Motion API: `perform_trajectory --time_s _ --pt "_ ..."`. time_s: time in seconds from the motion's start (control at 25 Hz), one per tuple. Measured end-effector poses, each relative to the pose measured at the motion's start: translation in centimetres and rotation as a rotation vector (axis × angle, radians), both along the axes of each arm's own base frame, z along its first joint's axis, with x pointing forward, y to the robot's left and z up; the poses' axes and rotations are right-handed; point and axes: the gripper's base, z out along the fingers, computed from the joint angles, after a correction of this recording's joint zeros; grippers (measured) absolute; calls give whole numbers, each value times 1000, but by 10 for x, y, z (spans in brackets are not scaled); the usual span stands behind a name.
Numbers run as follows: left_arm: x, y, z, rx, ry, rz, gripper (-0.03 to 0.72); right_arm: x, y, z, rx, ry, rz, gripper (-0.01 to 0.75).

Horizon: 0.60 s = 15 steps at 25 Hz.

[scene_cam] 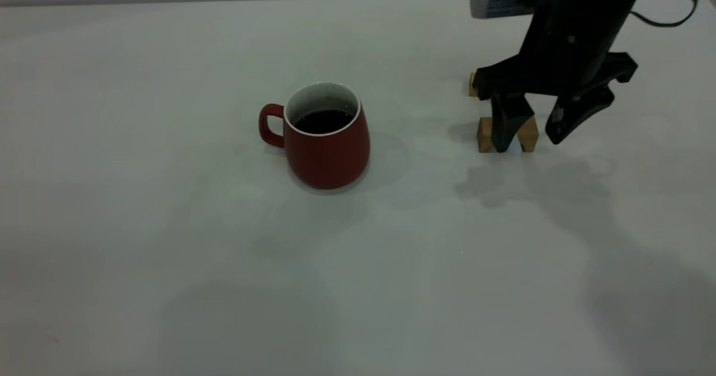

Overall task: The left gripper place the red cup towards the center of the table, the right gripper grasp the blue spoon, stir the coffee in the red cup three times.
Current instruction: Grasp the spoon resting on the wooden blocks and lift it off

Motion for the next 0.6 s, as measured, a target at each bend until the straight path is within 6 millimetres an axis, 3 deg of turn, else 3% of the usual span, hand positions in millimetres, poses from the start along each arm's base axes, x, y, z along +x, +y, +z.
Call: perform_trajectory --time_s 0.28,0.6 --pt "0 0 0 0 0 0 334 12 4 -17 -1 10 -2 646" --pt "0 0 0 0 0 0 334 12 3 -35 -13 28 -21 638"
